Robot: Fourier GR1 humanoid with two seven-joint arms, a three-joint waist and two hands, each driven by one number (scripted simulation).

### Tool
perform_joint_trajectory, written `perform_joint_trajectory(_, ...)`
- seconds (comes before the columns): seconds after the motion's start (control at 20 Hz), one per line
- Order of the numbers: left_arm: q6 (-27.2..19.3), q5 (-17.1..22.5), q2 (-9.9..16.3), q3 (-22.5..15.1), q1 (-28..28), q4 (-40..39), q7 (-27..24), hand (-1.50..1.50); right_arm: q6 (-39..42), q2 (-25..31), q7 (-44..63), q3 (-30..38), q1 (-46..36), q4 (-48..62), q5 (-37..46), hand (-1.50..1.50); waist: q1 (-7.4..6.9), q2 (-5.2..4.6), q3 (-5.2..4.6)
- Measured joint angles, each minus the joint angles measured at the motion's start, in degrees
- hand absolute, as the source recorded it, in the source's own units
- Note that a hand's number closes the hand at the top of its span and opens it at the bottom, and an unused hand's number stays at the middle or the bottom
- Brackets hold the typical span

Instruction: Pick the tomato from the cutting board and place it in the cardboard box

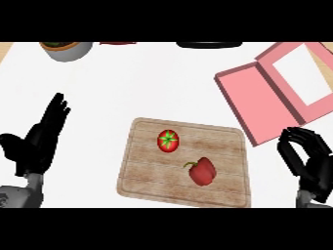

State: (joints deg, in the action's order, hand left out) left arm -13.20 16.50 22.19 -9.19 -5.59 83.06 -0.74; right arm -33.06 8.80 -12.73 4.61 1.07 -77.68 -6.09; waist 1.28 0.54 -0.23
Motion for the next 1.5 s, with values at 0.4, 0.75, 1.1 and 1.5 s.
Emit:
perform_joint_trajectory(0.4,-2.2,3.7,-1.9,2.2,-1.3,5.7,4.9,0.0,-14.6,-2.5,5.9,-13.9,11.6,-10.6,21.5,-1.5,-0.84,-0.19,-0.07)
perform_joint_trajectory(0.75,-3.0,3.5,-2.7,1.5,-1.6,7.8,6.4,0.0,-3.0,5.1,25.2,-23.6,16.1,-17.7,33.4,-1.5,-1.93,-0.56,-0.34)
perform_joint_trajectory(1.1,-3.5,3.0,-3.0,1.2,-2.1,8.4,7.7,0.0,12.2,6.5,52.8,-29.5,9.7,-33.0,40.5,-1.5,-2.19,-0.52,-0.22)
perform_joint_trajectory(1.5,-2.3,2.9,-3.4,3.0,-1.6,8.2,7.6,0.0,23.3,-4.3,73.6,-33.7,-8.1,-35.9,48.7,-1.5,-1.88,-0.51,0.08)
